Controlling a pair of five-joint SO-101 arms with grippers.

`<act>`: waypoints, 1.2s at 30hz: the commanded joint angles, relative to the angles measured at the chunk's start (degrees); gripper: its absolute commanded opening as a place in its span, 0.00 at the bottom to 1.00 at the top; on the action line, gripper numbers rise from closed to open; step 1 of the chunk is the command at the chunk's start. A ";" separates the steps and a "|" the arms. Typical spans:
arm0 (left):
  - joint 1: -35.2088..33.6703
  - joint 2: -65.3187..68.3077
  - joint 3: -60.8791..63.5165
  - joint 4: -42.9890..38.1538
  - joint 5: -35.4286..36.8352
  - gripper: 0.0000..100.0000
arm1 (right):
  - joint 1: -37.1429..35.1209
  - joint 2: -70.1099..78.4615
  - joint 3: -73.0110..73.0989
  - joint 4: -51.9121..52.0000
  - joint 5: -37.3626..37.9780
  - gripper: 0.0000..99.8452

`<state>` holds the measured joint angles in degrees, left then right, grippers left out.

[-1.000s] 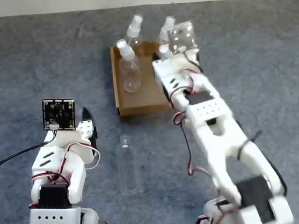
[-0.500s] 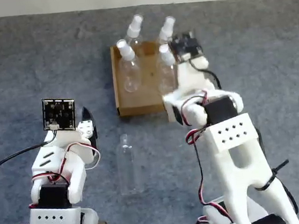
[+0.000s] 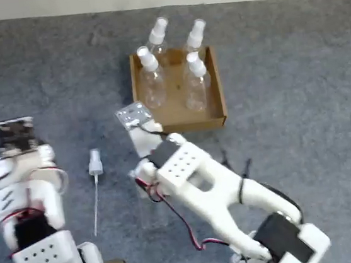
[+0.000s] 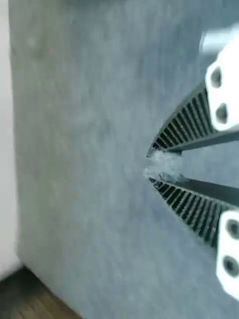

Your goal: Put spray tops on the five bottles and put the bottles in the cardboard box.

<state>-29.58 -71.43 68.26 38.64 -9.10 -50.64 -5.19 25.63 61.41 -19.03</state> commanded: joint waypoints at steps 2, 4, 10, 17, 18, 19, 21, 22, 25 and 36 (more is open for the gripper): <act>-5.23 7.96 -5.93 -1.41 -7.82 0.00 | -1.98 8.31 -6.73 -1.10 -4.75 0.32; -5.23 9.98 -5.93 -1.41 -8.88 0.00 | -1.71 11.03 -7.87 -1.10 -4.92 0.32; -5.05 11.91 -6.11 -1.41 -10.02 0.00 | -0.75 13.93 -8.48 -0.04 -4.57 0.24; -3.38 12.09 -7.87 2.02 -13.10 0.00 | 14.55 12.53 -12.97 17.54 12.48 0.01; -2.86 12.09 -8.92 4.22 -13.10 0.00 | 17.27 11.56 -14.02 20.53 16.70 0.00; -1.80 12.09 -10.33 6.86 -13.10 0.00 | 20.09 10.24 -14.90 22.99 20.40 0.00; 0.66 12.09 -12.97 12.22 -13.10 0.00 | 26.33 6.29 -16.04 24.84 27.16 0.00; 2.33 12.18 -14.29 14.68 -13.10 0.00 | 29.76 3.91 -16.40 24.84 30.15 0.00; 6.99 14.81 -18.33 21.10 -13.10 0.00 | 40.31 -3.82 -16.40 24.84 39.30 0.00; 19.91 57.27 -42.95 34.29 -12.75 0.10 | 72.92 -0.84 -0.22 1.45 60.92 0.00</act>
<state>-13.93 -28.00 35.21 70.29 -21.76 16.44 -8.26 23.78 70.02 40.13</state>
